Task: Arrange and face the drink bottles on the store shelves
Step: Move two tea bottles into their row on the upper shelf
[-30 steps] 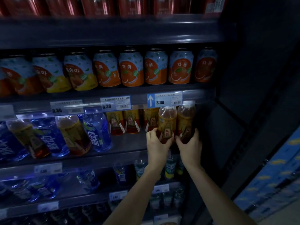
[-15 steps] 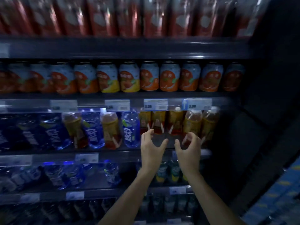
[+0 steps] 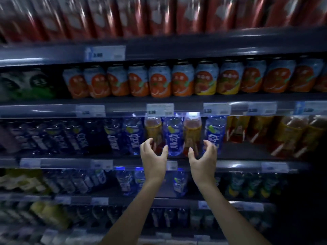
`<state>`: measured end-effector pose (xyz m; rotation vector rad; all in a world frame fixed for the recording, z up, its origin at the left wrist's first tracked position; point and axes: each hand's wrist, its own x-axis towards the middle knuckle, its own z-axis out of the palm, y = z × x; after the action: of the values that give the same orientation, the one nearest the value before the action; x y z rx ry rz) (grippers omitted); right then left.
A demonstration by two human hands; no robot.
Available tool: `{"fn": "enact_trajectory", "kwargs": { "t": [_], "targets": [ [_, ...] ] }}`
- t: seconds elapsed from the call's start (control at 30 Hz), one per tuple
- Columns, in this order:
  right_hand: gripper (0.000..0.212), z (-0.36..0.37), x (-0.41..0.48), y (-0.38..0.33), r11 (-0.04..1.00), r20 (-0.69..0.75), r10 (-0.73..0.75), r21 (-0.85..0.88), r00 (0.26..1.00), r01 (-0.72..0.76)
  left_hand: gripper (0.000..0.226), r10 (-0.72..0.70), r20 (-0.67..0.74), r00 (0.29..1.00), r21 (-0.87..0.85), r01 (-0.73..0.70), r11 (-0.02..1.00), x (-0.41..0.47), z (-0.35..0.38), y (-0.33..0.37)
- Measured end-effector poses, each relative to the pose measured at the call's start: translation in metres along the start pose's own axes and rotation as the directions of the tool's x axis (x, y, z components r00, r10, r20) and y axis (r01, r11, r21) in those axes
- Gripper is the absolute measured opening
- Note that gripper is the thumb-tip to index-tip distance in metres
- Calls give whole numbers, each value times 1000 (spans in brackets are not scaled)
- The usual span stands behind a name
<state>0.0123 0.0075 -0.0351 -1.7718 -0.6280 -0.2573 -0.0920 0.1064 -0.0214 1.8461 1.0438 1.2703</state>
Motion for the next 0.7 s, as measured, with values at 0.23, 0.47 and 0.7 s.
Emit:
{"fn": "enact_trajectory", "kwargs": {
  "t": [0.23, 0.47, 0.7],
  "targets": [
    [59, 35, 2, -14, 996, -86, 84, -34, 993, -88, 68, -44, 115, 992, 24, 42, 999, 24, -6, -25],
    [64, 50, 10, -14, 989, -154, 96, -94, 983, -111, 67, -31, 183, 983, 26, 27, 999, 36, 6, -30],
    [73, 58, 16, -10, 984, -179, 109, -123, 978, -132, 70, -117, 165, 979, -42, 126, 991, 49, 23, -24]
  ]
}}
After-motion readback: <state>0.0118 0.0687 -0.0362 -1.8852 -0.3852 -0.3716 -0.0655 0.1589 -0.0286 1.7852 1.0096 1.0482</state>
